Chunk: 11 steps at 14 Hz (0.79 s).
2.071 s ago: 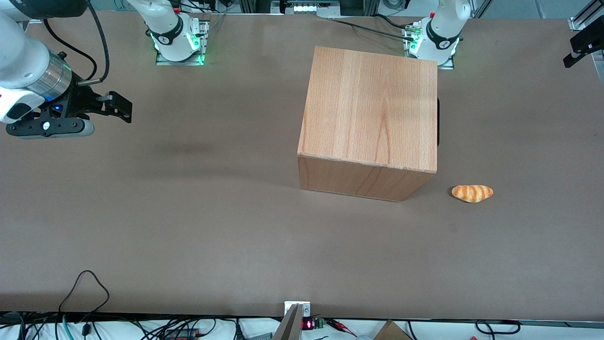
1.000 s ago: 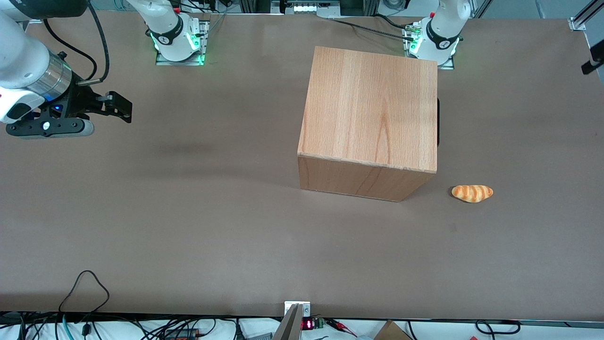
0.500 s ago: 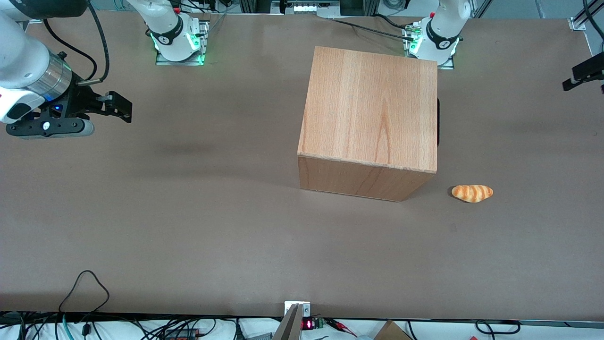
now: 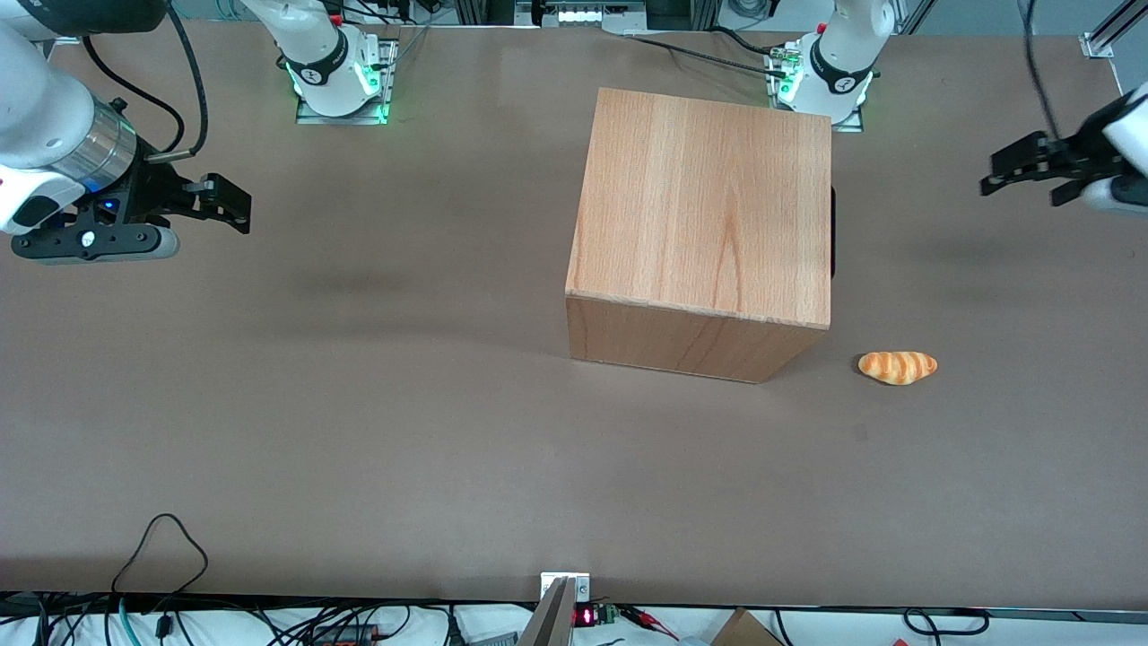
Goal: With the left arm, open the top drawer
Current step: 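Move the open left gripper toward the black drawer handle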
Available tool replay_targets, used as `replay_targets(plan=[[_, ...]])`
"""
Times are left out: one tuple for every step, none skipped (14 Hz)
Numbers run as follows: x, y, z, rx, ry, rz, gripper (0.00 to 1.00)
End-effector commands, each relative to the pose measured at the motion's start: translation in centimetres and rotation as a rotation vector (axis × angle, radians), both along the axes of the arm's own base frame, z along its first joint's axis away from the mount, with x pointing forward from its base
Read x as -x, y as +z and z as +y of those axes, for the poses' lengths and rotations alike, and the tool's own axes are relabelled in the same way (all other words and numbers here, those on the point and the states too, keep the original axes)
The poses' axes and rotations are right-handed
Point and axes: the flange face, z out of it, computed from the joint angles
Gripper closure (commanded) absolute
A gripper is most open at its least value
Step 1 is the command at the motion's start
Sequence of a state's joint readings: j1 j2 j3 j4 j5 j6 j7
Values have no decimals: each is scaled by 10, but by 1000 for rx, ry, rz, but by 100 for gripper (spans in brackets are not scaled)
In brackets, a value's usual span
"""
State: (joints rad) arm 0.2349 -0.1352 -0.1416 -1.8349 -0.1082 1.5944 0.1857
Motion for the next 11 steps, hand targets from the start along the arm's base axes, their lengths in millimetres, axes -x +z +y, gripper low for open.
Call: replay_targets(plan=[[8,-20,-27,39,55,-21,0],[7,-29,-38,49,52,-23,0],[7,-38,-41,54,63,-22,0],[6,-46,-48,82,78,-25,0],[7,-55,-58,96,75,-25,0],[6,-66,-65,111,77,-29,0],[5,-74,-69,129,83,-31,0],[6,-83,-77,131,74,-31,0],[6,-91,-86,134,62,-21,0],[3,-97,-87,136,61,-15,0],[1,-104,-88,140,60,-4,0]])
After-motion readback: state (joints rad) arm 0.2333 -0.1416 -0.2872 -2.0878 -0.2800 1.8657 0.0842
